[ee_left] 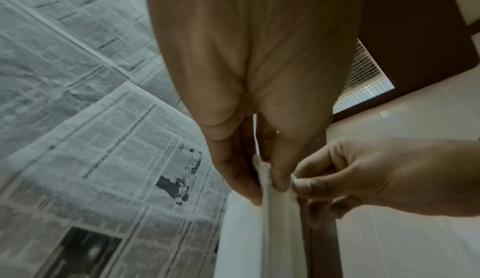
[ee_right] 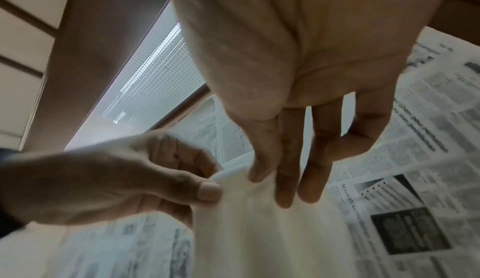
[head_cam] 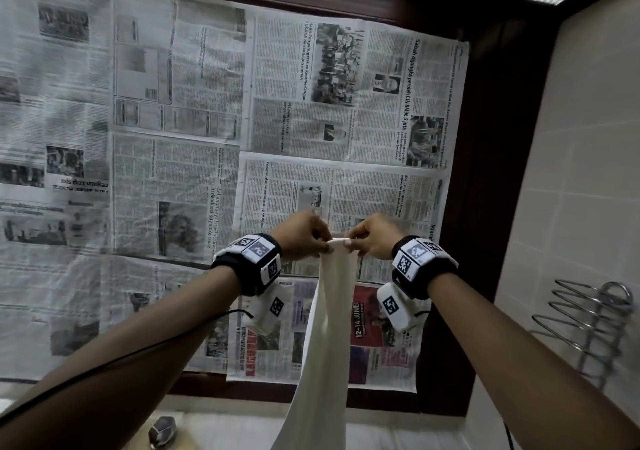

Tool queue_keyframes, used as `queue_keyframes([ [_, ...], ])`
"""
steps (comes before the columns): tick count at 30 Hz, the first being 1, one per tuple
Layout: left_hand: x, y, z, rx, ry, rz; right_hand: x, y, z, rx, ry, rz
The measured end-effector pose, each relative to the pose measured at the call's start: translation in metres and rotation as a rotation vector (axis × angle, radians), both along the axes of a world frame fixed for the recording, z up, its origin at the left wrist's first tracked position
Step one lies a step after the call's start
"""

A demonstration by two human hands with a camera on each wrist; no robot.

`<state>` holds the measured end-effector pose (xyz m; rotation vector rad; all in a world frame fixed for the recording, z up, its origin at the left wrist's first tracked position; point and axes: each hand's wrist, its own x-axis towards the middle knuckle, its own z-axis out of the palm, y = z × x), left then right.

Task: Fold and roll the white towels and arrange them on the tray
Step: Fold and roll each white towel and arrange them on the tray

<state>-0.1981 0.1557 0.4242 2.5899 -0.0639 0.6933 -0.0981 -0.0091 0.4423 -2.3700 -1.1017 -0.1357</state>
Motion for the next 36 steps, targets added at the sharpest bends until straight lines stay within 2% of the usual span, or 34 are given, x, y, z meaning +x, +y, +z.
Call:
queue_keyframes([
  [3,-0.007,0.011,0.010,0.082,0.013,0.042,-0.005,-0.004,0.002,-0.096,-0.119,-0.046],
  [8,-0.027,0.037,0.032,0.077,-0.018,0.082,-0.002,-0.013,0.005,-0.172,-0.303,-0.163],
  [12,-0.040,0.057,0.046,0.155,-0.036,0.166,-0.003,-0.004,0.013,-0.095,-0.392,-0.203],
  [16,-0.051,0.068,0.060,0.170,-0.166,0.279,-0.022,0.015,0.032,0.014,-0.551,-0.235],
  [23,-0.075,0.087,0.067,0.215,-0.246,0.304,-0.045,0.042,0.040,0.045,-0.611,-0.210],
  [28,-0.090,0.095,0.063,0.221,-0.243,0.282,-0.063,0.048,0.035,0.009,-0.672,-0.234],
  [36,-0.111,0.072,0.066,0.255,-0.237,0.290,-0.074,0.036,0.030,0.088,-0.502,-0.179],
])
